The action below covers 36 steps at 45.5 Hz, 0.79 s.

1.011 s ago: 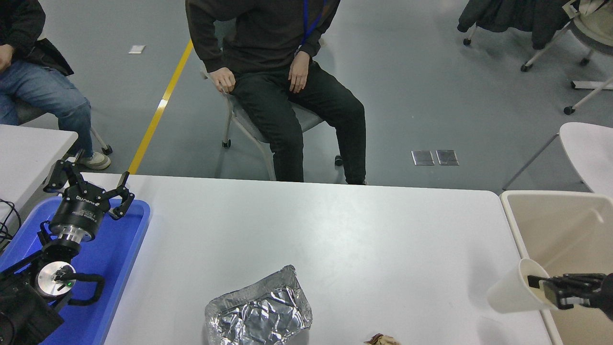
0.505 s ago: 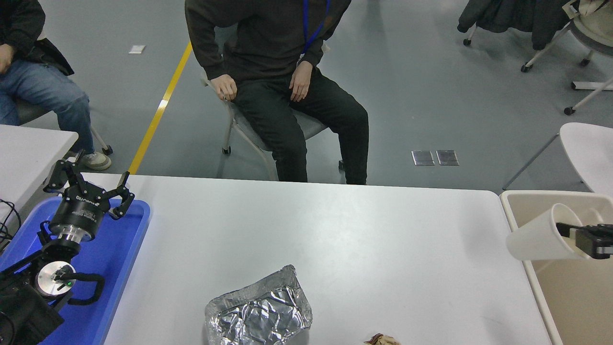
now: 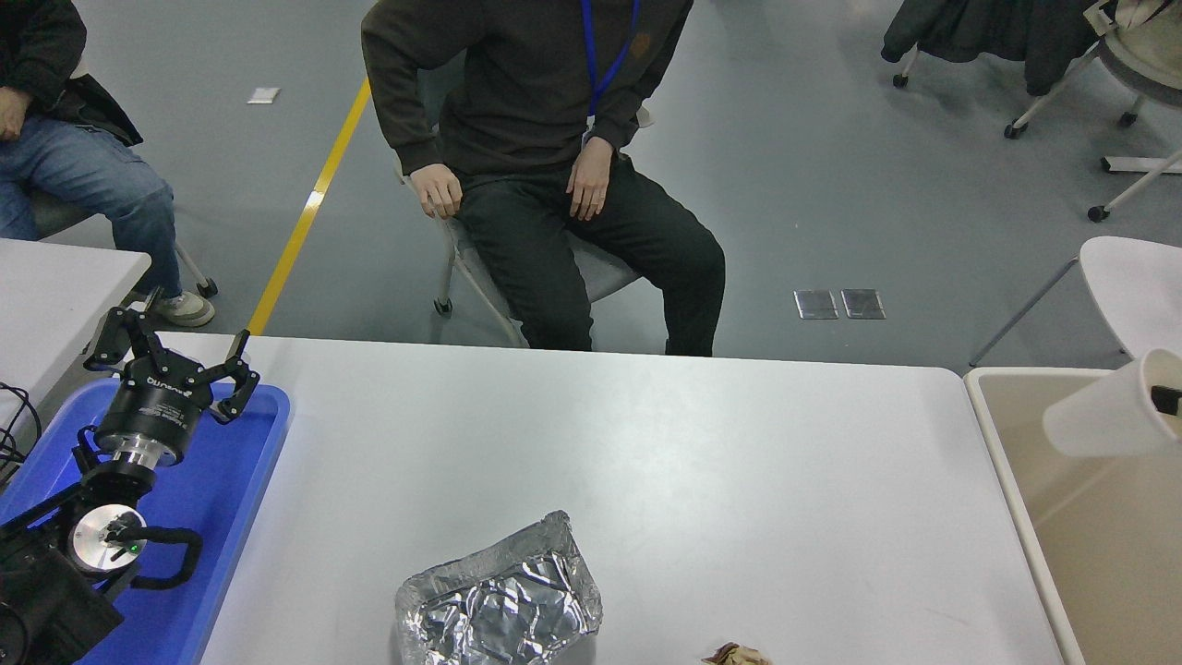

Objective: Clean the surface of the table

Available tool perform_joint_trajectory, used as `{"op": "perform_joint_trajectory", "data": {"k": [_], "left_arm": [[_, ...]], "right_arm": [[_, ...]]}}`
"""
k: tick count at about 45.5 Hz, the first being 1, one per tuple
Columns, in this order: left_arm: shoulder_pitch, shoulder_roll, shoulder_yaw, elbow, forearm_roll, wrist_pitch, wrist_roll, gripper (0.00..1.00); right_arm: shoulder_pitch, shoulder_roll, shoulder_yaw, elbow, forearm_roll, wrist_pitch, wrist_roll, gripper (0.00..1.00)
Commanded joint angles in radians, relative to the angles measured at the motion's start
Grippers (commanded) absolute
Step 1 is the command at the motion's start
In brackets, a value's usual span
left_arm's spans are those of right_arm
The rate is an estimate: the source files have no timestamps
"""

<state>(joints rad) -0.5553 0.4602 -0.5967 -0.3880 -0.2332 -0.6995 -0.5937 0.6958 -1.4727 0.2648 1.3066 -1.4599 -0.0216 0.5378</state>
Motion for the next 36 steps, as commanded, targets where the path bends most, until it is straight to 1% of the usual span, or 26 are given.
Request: {"op": "perform_joint_trajectory", "data": {"k": [1, 14, 19, 30, 36], "left_arm": [[0.000, 0.000, 0.000, 0.000, 0.000, 0.000, 0.000, 1.00], [0.000, 0.000, 0.000, 0.000, 0.000, 0.000, 0.000, 1.00], [0.000, 0.000, 0.000, 0.000, 0.000, 0.000, 0.000, 1.00], [0.000, 0.000, 0.000, 0.000, 0.000, 0.000, 0.000, 1.00], [0.000, 0.000, 0.000, 0.000, 0.000, 0.000, 0.002, 1.00]], "right_arm": [[-0.006, 0.018, -0.009, -0.125, 0.004, -0.006, -0.001, 0.00], [-0.018, 0.107, -0.056, -0.240, 0.024, -0.041, -0.001, 0.00], [-0.024, 0.152, -0.087, -0.328, 0.026, -0.070, -0.001, 0.00], [-0.033, 0.270, -0.128, -0.498, 0.092, -0.078, 0.005, 0.00], [-0.036, 0.318, -0.131, -0.575, 0.101, -0.077, 0.008, 0.00]]}}
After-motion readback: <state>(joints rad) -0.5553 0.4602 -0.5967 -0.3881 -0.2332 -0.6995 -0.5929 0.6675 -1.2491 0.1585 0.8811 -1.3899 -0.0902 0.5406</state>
